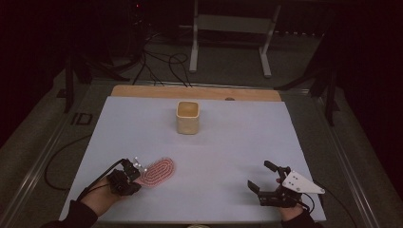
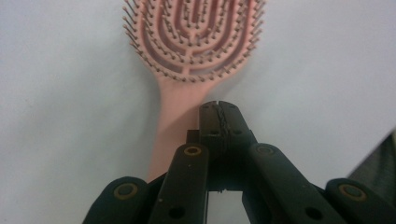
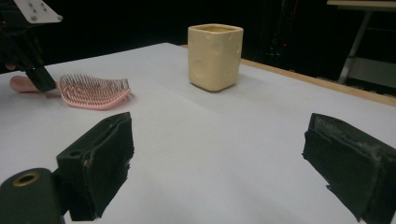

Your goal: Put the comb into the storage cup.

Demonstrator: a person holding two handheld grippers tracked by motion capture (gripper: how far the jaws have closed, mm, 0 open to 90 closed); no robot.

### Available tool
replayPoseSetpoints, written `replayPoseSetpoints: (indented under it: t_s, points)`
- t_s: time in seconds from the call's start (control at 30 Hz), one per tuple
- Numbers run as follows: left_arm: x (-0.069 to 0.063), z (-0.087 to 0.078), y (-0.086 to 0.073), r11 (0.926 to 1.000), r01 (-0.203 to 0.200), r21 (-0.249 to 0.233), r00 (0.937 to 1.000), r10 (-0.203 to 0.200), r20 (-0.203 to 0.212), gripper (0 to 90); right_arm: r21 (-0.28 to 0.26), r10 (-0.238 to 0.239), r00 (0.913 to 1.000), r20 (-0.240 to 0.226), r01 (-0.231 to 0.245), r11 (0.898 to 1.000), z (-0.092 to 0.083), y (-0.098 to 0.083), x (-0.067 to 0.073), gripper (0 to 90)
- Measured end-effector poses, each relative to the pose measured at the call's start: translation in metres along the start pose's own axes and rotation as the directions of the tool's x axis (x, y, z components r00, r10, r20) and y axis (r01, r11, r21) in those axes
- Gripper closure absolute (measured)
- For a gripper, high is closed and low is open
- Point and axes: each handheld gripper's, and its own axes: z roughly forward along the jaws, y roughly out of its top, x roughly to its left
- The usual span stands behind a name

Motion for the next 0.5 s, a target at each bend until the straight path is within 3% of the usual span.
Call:
replayPoseSetpoints:
  t_s: [0.17,0.33,0.5]
  points:
    - [-0.0023,-0.0061,-0.0018,0.9992,-0.036,0.019,0.9992,0.036,-0.017,76.7,0.002,-0.001,1.0000,-0.002,0.001,1.000,0.0005,-0.0001,0.0001,8.4]
    - [-0.0005,-0.0088,-0.0019,0.9990,-0.037,0.027,0.9992,0.037,-0.013,65.9,-0.002,-0.004,1.0000,-0.002,0.004,1.000,0.0006,0.0003,0.0005,8.4]
    - [0.0001,-0.0095,-0.0004,0.9974,-0.053,0.049,0.9984,0.054,-0.017,40.8,-0.002,-0.004,1.0000,-0.001,0.004,1.000,0.0006,0.0002,0.0005,8.4]
